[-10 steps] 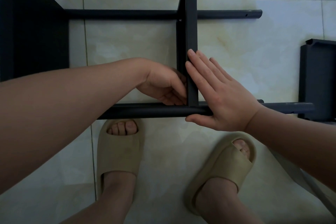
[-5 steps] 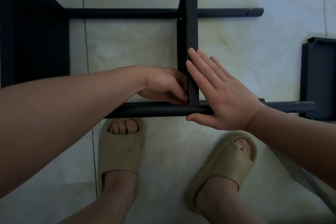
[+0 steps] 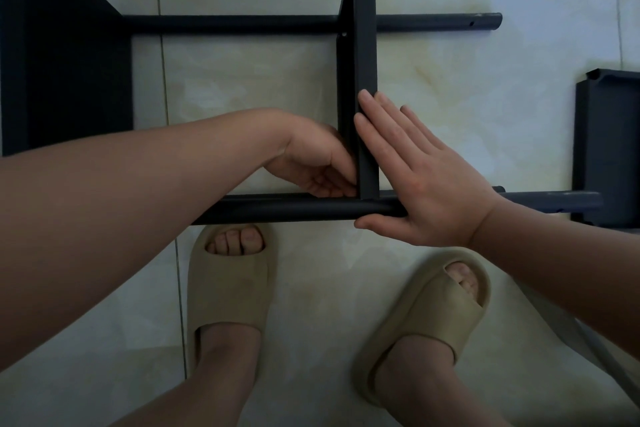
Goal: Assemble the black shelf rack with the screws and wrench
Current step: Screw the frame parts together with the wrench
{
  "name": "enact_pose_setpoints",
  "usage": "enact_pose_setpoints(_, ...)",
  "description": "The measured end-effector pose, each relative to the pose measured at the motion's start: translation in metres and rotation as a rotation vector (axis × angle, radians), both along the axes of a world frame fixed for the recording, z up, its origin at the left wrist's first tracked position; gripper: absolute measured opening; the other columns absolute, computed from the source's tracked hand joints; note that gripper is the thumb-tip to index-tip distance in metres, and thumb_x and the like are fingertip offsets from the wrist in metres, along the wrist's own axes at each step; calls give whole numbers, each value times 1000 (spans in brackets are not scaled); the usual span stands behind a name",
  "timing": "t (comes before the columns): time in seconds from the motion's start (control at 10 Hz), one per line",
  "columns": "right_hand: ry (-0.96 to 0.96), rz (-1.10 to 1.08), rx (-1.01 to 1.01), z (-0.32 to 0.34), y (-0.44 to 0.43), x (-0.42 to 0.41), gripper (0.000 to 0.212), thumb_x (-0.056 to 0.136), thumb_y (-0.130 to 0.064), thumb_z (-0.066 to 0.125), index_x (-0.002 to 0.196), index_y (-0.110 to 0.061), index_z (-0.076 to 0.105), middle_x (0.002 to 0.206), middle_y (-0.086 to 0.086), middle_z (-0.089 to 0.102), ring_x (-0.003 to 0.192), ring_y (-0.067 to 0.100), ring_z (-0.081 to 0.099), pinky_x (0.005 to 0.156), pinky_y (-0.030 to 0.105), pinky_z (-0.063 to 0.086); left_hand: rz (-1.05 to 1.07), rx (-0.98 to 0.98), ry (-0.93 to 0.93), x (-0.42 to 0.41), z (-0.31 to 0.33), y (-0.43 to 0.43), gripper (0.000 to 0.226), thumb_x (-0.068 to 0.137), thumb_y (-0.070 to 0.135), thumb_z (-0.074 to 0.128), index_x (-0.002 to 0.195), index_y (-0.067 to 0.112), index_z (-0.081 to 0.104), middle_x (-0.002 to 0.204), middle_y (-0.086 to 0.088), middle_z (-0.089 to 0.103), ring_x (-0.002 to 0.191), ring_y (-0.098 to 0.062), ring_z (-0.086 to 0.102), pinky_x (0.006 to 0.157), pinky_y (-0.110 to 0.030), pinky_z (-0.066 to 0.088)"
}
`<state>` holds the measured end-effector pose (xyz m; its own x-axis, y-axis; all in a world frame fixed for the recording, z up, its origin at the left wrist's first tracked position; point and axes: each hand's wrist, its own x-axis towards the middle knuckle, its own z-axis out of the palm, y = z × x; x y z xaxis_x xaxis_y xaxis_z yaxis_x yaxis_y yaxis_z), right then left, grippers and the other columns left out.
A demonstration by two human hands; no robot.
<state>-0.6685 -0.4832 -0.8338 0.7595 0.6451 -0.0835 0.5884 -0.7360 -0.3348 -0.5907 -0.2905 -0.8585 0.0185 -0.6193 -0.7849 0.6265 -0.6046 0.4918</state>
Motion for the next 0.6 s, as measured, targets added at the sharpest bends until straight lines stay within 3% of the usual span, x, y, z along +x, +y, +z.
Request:
enact_pose_setpoints(0.1,4,2,1,0,0,0,104,93,-70,49,158,4,17,168,22,8,157,35,4,123,56,20,-70,38,-14,7,4,-4,14,94,4,58,90,10,70,77,-1,69,68,-9,64,66,-19,50)
enact_pose_setpoints(0.6,10,-2,-1,0,1,0,104,92,-69,51,158,5,18,167,23,9,157,36,5,123,57,21,-29,-23,-35,5,5,-4,21,90,-7,57,107,2,66,93,-12,65,81,-16,64,77,-24,53)
